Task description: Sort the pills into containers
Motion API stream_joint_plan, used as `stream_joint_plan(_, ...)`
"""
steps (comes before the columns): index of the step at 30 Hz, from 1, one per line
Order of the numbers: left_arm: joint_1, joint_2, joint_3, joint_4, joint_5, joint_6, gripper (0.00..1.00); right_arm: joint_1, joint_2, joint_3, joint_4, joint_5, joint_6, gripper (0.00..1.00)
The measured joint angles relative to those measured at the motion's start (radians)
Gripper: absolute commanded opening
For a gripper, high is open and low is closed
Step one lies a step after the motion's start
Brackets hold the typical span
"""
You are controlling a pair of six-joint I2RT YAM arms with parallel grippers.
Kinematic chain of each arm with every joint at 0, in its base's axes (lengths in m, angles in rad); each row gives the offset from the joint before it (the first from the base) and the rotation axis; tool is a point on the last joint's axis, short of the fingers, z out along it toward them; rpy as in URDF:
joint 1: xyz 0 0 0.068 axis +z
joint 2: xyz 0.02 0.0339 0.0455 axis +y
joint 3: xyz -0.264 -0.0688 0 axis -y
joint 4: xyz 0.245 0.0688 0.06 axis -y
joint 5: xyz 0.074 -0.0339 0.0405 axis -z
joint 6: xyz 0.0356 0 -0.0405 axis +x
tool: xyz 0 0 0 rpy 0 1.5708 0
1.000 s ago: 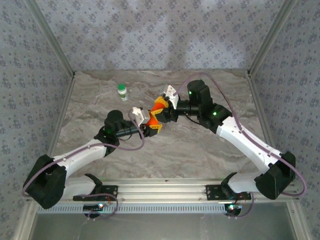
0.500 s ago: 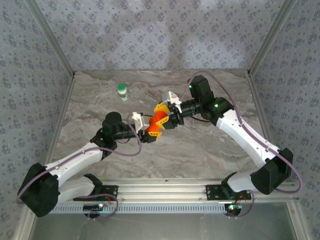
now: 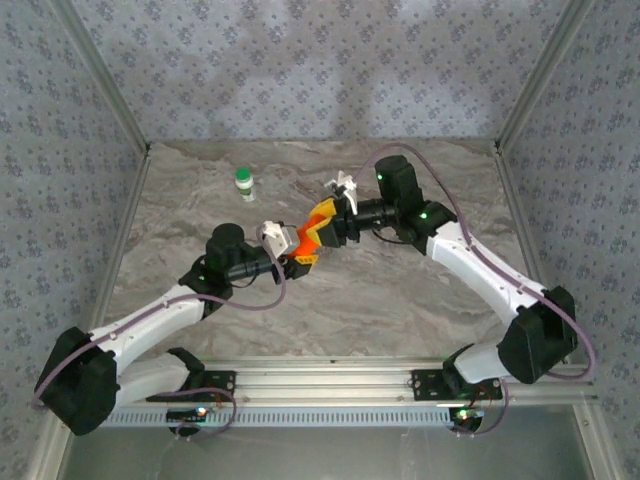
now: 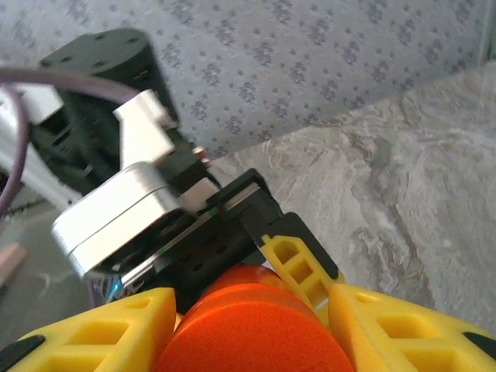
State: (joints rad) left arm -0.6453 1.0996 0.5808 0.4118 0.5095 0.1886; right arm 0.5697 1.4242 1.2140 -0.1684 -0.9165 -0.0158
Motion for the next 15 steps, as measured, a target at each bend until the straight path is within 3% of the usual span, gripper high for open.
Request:
stream_joint_plan(7,0.000,0.022,0.000,-0.050,-0.139,0.027,0.00,-0.002,0.079,-0.003,0.061,0.113,0.465,0.00)
stream_joint_plan(11,-0.003,0.044,0.000,-0.035,-0.202,0.056,0.00,0.025,0.079,-0.003,0.063,0.251,0.644,0.01)
stream_joint_plan(15,-0.003,0.063,0.000,0.027,-0.234,0.074,0.00,0.056,0.056,0.013,0.053,0.399,0.728,0.19)
